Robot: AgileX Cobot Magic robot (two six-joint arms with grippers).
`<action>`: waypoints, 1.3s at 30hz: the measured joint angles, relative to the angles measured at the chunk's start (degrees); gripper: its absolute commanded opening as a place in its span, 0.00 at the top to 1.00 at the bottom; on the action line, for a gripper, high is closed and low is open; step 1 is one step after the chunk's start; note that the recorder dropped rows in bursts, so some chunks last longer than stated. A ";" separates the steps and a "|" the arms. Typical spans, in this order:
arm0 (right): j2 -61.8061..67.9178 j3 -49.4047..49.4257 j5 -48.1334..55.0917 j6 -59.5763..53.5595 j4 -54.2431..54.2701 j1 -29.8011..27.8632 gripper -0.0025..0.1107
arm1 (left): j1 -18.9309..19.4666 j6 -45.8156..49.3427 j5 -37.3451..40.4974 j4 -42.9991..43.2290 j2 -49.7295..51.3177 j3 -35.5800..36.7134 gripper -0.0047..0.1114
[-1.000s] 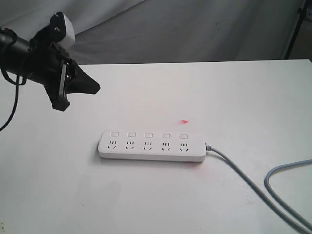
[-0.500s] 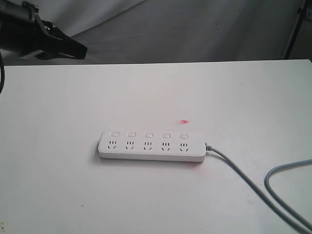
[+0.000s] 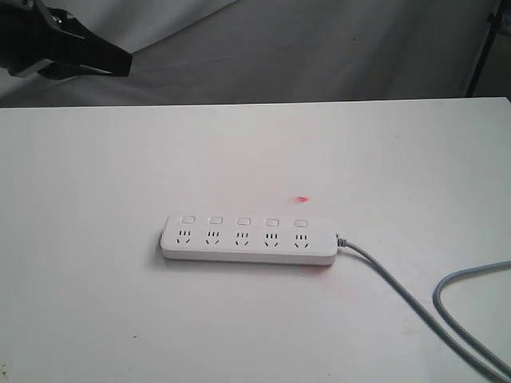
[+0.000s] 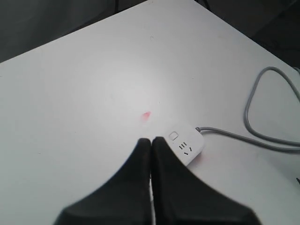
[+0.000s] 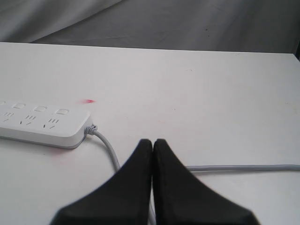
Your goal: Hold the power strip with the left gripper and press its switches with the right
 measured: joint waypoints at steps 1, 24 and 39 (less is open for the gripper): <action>0.00 0.00 0.00 0.00 0.00 0.00 0.98 | 0.00 0.00 0.00 0.00 0.00 0.00 0.96; 0.00 0.00 0.00 0.00 0.00 0.00 0.98 | 0.00 -2.70 -25.41 0.41 -25.69 0.00 0.96; 0.00 0.00 0.00 0.00 0.00 0.00 0.98 | 0.00 -44.94 -32.98 33.12 -33.62 0.00 0.96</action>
